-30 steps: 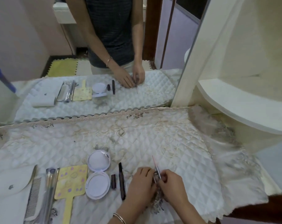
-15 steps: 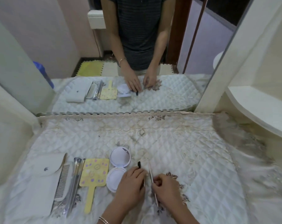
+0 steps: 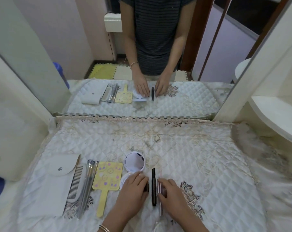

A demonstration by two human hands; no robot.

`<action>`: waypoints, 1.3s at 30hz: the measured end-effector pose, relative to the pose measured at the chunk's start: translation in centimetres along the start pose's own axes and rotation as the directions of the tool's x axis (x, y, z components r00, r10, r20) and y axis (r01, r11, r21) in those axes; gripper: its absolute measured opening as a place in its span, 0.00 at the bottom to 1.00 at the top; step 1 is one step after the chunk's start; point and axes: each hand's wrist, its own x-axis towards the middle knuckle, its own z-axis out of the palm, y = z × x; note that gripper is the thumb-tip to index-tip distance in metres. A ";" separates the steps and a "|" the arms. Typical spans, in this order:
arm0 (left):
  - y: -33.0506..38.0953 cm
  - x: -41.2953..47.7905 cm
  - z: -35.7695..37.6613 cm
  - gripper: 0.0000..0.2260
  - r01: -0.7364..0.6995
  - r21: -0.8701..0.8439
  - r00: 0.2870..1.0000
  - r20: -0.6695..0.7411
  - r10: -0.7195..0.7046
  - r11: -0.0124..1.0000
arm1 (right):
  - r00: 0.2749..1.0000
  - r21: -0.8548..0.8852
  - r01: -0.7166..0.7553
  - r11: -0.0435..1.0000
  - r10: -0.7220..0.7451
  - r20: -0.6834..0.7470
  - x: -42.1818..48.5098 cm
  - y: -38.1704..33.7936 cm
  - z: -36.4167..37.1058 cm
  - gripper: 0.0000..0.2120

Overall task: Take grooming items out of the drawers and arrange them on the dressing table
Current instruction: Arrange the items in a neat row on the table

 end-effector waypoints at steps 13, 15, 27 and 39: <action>-2.1 -2.7 -0.1 0.26 0.178 -0.111 0.978 -0.089 -0.189 0.978 | 0.964 -0.309 0.240 0.920 -0.264 -0.039 -0.4 2.1 2.4 0.27; -2.9 -3.3 -0.1 0.29 0.214 -0.128 0.974 -0.042 -0.221 0.968 | 0.957 -0.341 0.258 0.904 -0.287 -0.036 -0.2 2.0 2.7 0.26; -2.7 -3.0 -0.3 0.27 0.104 -0.065 0.991 -0.081 -0.109 0.992 | 0.983 -0.400 0.175 0.899 -0.181 0.024 0.2 1.6 2.8 0.33; 0.6 -0.2 0.5 0.20 -0.019 0.025 0.995 0.101 0.016 0.999 | 0.981 -0.330 0.116 0.937 -0.161 -0.112 -1.1 1.5 2.4 0.20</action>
